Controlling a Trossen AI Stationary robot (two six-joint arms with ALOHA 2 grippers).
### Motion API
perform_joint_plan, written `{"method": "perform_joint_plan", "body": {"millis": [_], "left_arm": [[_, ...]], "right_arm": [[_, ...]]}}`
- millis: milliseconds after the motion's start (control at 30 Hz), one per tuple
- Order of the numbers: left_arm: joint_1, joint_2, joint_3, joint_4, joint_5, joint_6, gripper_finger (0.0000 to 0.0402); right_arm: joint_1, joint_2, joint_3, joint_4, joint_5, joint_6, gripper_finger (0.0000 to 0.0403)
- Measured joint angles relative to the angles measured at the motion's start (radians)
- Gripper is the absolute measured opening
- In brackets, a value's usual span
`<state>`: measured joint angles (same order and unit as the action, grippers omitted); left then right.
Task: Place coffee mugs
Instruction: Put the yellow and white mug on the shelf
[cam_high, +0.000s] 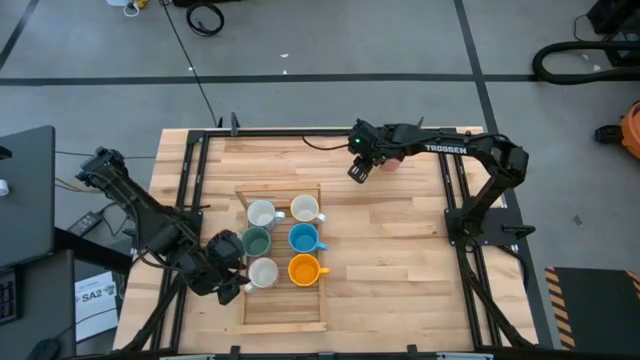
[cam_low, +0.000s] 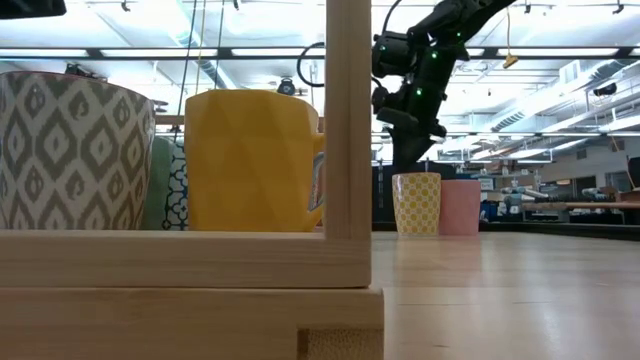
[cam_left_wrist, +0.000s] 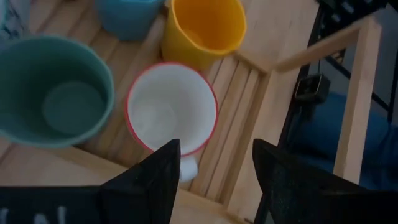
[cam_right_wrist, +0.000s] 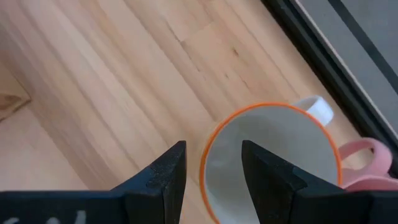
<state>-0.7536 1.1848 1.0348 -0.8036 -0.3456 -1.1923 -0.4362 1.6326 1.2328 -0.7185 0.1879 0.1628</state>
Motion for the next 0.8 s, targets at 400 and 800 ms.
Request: {"method": "perform_joint_plan", "body": {"millis": [400,800], "left_arm": [[0.0,-0.004,0.0,0.0,-0.039,0.0,0.0206],[0.0,-0.003,0.0,0.0,-0.043,0.001,0.0206]], "right_arm": [[0.0,0.002,-0.144,0.134,-0.005,0.001,0.016],[0.002,0.002,-0.192,0.192,-0.006,-0.034,0.0128]]}}
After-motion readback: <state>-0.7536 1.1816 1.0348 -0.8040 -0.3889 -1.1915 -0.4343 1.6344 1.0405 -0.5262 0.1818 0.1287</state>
